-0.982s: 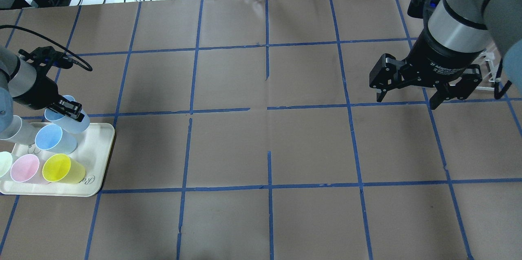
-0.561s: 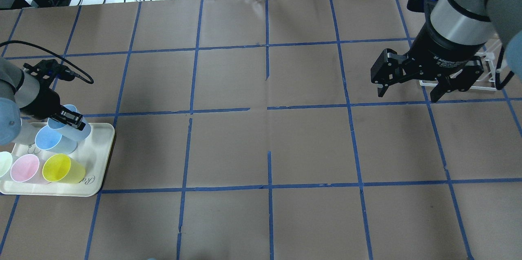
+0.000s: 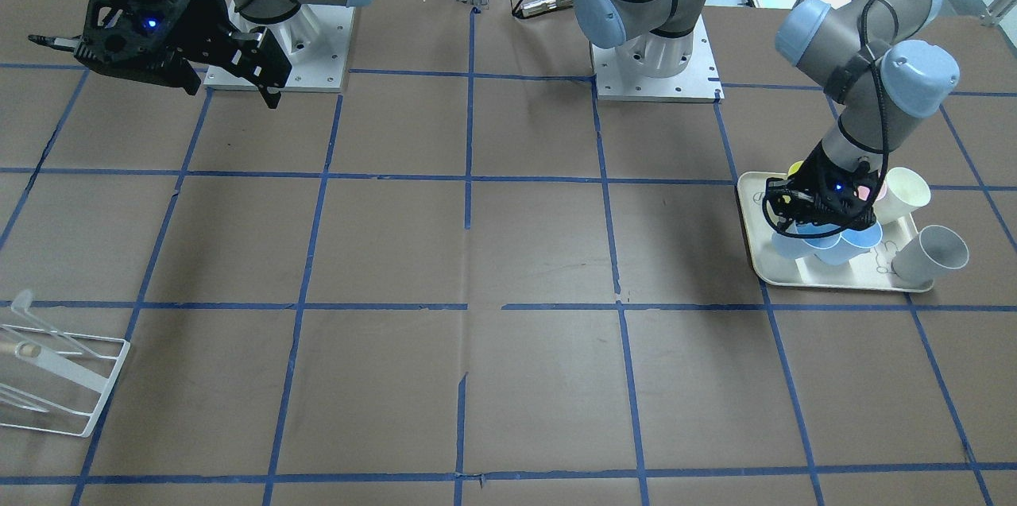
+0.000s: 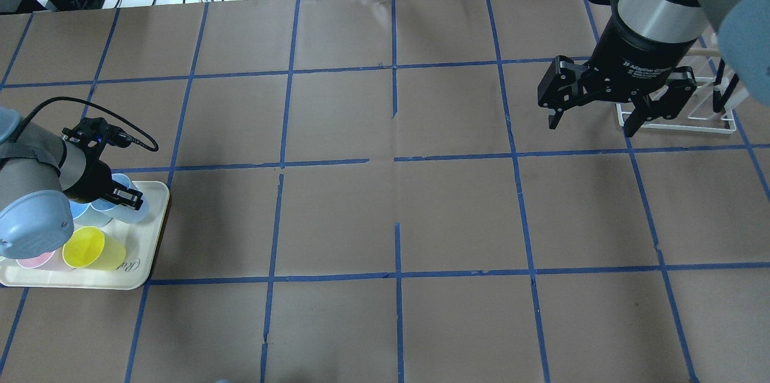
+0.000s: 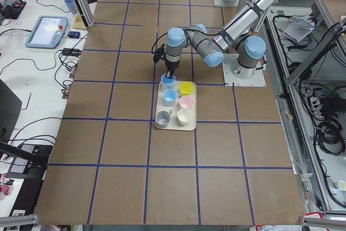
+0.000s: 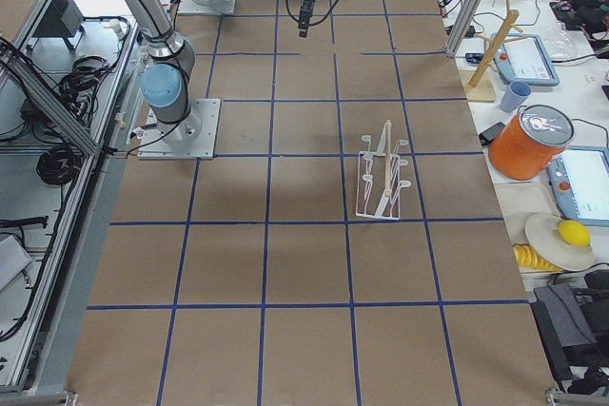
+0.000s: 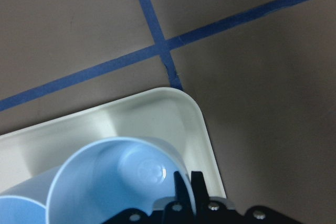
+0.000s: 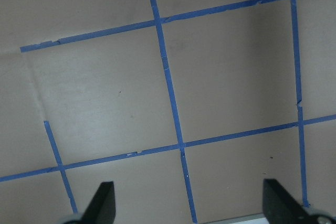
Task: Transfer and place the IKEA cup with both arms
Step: 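Open the left gripper and lift it away from the tray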
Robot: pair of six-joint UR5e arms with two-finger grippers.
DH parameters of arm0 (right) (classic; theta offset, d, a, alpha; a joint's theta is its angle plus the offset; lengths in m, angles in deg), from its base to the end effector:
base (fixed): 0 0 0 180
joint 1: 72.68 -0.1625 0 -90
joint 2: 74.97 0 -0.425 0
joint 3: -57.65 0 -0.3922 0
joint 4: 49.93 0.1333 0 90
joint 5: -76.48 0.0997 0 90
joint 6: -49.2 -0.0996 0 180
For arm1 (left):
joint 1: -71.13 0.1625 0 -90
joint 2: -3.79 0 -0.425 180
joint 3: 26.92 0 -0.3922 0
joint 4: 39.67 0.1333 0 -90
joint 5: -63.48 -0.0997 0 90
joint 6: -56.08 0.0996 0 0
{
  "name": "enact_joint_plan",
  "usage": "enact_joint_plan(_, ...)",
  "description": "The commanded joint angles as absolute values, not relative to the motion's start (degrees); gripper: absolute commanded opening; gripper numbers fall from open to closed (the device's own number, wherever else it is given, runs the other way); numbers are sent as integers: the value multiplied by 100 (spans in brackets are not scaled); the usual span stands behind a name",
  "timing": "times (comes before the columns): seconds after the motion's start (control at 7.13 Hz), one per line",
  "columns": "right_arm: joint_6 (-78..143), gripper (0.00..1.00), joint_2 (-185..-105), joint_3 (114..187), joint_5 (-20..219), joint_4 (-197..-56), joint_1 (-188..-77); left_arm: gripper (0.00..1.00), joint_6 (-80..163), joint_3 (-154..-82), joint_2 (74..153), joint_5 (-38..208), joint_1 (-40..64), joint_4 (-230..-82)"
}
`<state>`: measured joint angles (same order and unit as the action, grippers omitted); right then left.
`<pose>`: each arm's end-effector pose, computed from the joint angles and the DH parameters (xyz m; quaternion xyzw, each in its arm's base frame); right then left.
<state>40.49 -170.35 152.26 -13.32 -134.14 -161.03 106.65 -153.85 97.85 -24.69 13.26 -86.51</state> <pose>0.1208 -0.4466 0.4830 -0.0903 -0.9950 -0.0438 0.0010 0.1129 -0.4363 0.2335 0.1605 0.9867 -0.0248 0.0005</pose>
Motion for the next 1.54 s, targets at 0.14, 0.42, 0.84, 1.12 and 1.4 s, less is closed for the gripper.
enact_joint_plan(0.14,4015,100,-17069,15213,-1326,-13456,-16101,100,10636,-15367,9766,-2476,1356,-8660)
enact_joint_plan(0.42,3997,100,-17077,15213,-1326,-13465,-16110,100,10461,-14677,9495,-2476,1260,-9654)
enact_joint_plan(0.84,4014,100,-17095,15213,-1326,-13483,-16110,100,9110,-12664,9309,-1940,700,-12180)
enact_joint_plan(1.12,4041,100,-17104,15213,-1326,-13492,-16110,100,7585,-11846,9379,-1949,-344,-12586)
enact_joint_plan(1.4,4006,100,-17104,15222,-1361,-13474,-16110,100,6781,-11710,9230,-2210,-1416,-12615)
